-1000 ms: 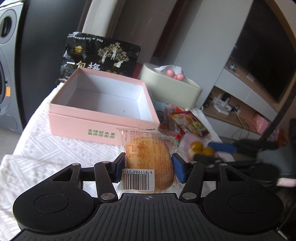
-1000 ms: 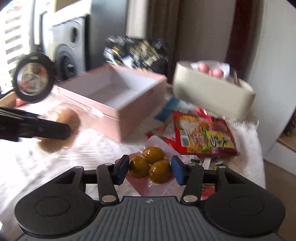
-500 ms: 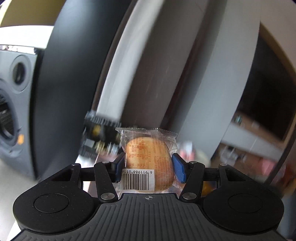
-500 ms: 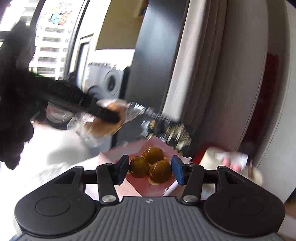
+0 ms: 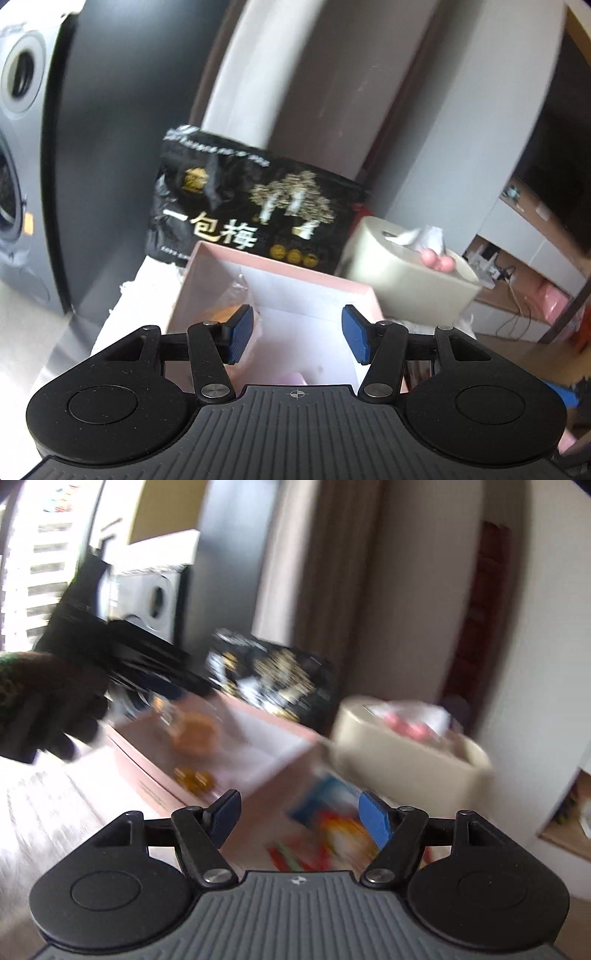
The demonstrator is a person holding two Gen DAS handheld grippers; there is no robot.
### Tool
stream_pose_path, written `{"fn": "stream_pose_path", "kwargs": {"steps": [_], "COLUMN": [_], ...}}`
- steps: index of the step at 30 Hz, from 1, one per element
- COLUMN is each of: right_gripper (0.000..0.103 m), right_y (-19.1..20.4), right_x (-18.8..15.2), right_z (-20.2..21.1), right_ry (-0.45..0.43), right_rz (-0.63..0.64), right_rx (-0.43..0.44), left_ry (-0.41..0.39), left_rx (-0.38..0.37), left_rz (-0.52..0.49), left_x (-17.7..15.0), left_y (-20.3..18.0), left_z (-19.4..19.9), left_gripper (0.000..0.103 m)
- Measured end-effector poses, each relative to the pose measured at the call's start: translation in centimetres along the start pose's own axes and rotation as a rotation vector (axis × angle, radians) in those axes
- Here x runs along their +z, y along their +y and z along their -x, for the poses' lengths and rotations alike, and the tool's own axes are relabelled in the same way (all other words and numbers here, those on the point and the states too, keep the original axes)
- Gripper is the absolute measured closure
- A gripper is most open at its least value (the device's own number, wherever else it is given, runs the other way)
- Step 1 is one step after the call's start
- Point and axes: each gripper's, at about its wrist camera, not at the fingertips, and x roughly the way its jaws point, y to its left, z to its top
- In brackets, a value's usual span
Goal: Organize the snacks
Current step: 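Carry the bun into the pink box with left gripper while right places orange candy pack there, then grasp the cartoon-printed snack bag with left gripper while right reaches the red chicken bag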
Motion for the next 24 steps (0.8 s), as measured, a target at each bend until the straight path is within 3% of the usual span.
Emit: {"fn": "stream_pose_path", "kwargs": {"steps": [2,4,8,15,18,24], "right_gripper": [0.032,0.032,0.032,0.032,0.032,0.031], "right_y": [-1.9,-3.5,-6.2,-7.8,-7.5,-8.3], "right_x": [-1.5,-2.8,-5.4,-7.0,-7.3,-8.9], "right_z": [0.2,0.7,0.6,-1.1,-1.1,-2.0], "right_ry": [0.029,0.05,0.123,0.158,0.153,0.22], "right_rz": [-0.021,-0.059,-0.159,-0.313,-0.299,-0.356], "right_rx": [-0.05,-0.077,-0.069,-0.018,-0.026,-0.048], "left_ry": [-0.009,-0.007,0.035,0.172,0.216,0.228], "left_rx": [-0.025,-0.1,-0.21,-0.17,-0.178,-0.169], "left_rz": [-0.048,-0.086,-0.15,-0.291,-0.273,-0.258], "left_x": [-1.2,-2.6,-5.6,-10.8,-12.1,-13.8], "left_y": [-1.7,-3.9,-8.2,-12.9,-12.8,-12.7], "left_z": [1.2,2.5,3.8,2.1,0.9,-0.4], "left_gripper": [0.045,0.045,0.045,0.045,0.045,0.045]}}
